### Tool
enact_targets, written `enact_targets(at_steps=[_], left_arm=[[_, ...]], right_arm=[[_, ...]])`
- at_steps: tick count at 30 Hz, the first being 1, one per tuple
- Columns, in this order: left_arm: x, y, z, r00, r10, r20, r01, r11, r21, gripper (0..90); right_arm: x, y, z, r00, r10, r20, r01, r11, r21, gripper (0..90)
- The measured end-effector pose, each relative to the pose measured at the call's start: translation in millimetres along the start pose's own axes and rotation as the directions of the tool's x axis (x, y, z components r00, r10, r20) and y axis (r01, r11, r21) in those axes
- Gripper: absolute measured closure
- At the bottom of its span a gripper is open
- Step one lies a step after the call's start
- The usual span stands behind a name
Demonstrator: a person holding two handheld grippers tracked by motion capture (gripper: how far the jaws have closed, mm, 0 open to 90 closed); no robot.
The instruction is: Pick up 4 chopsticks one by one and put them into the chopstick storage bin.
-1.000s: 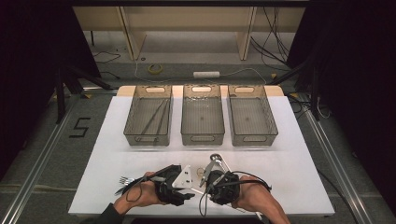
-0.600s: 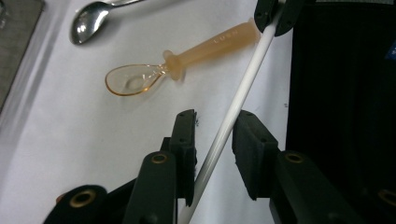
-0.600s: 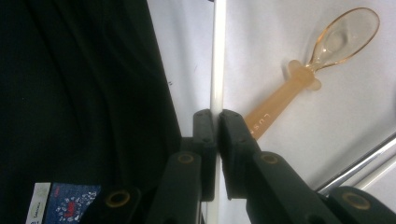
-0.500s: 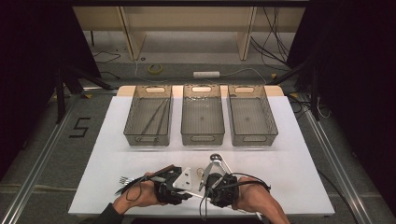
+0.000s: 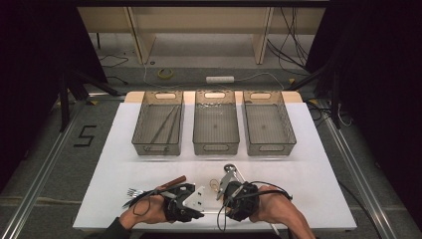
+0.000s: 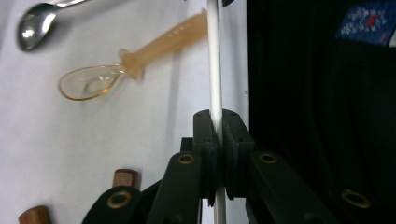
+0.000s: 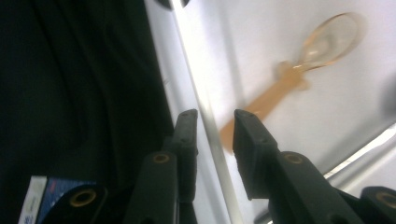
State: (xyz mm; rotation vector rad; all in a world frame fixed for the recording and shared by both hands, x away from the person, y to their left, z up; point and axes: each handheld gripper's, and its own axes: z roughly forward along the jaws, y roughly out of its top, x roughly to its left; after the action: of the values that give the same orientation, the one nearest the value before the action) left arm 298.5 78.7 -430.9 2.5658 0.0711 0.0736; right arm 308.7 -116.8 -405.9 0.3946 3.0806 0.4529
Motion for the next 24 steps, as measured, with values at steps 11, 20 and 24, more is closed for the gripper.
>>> enact_targets(at_steps=[11,20,24], left_arm=[[17.6,-10.1,-6.2,0.9828,-0.166,-0.081,0.164,0.9861,-0.028,85.1],[38.7,-25.5,-22.1,0.9197,-0.357,-0.163,0.341,0.9324,-0.120,85.2],[45.4,-31.1,-30.0,0.8946,-0.404,-0.191,0.379,0.9127,-0.152,85.2]], right_arm=[[-15.8,-12.7,-31.0,0.9756,0.213,0.053,-0.199,0.959,-0.202,45.8],[-21.6,-27.8,-38.4,0.9507,0.300,0.080,-0.265,0.920,-0.290,44.1],[-25.4,-38.1,-34.6,0.9372,0.341,0.074,-0.306,0.906,-0.293,43.2]])
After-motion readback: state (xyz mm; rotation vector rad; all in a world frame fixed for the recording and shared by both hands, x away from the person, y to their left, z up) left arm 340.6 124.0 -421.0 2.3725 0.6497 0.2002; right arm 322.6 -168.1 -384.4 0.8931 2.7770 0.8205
